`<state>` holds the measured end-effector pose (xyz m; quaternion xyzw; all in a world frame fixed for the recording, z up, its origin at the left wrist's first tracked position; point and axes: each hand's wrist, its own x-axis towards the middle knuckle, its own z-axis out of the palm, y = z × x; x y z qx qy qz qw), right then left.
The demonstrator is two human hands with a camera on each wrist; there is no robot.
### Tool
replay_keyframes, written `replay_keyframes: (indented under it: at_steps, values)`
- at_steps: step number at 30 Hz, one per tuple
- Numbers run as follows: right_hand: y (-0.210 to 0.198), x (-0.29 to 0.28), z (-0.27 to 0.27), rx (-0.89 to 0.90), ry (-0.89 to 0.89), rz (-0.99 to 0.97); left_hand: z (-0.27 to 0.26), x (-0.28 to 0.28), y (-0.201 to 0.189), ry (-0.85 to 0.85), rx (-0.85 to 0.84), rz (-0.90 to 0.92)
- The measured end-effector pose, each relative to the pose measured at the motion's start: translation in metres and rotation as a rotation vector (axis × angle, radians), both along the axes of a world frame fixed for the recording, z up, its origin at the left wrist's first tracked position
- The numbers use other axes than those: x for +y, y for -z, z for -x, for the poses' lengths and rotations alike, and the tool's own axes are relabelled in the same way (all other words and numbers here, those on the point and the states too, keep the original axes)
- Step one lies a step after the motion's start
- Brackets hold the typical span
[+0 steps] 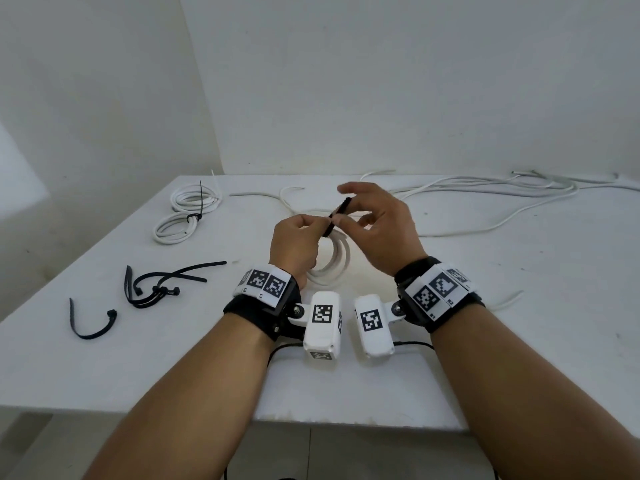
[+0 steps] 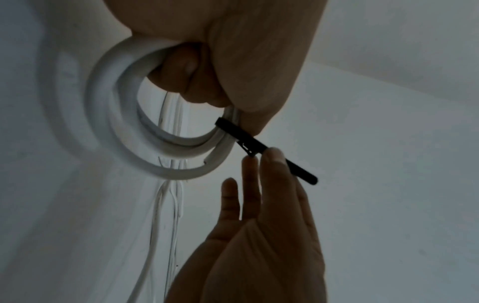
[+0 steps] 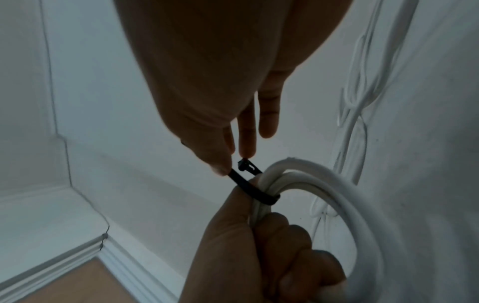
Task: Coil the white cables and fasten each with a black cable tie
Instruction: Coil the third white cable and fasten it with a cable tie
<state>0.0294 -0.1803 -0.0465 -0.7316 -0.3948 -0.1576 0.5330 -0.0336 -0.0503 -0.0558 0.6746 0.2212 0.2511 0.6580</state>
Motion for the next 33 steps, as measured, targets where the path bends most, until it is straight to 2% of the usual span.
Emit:
replay_keyframes:
  at_steps: [3, 9, 18, 20, 23, 26, 29, 33]
  values:
    - [0.000, -0.005, -0.004, 0.126, 0.057, -0.010, 0.000, -0.003, 0.001, 0.047, 0.007, -0.045]
    - [0.002, -0.007, -0.007, 0.161, 0.086, 0.024, 0.002, -0.002, 0.004, 0.146, 0.032, -0.048]
    - [0.001, -0.009, -0.007, 0.253, 0.042, 0.032, 0.004, -0.002, 0.003, 0.186, 0.019, -0.020]
    - [-0.001, -0.008, -0.003, 0.391, -0.034, -0.032, 0.005, -0.002, 0.000, 0.134, 0.014, -0.015]
    - [-0.006, -0.008, -0.001, 0.693, -0.201, -0.120, 0.004, -0.002, -0.002, 0.038, -0.016, 0.009]
    - [-0.010, -0.012, -0.002, 0.847, -0.332, 0.003, 0.004, -0.001, -0.002, -0.045, -0.051, -0.023]
    - [-0.013, -0.015, 0.001, 0.795, -0.323, 0.167, 0.006, -0.005, -0.004, -0.023, -0.074, -0.078]
    - [-0.015, -0.017, 0.003, 0.760, -0.315, 0.226, 0.007, -0.007, -0.005, -0.014, -0.080, -0.114]
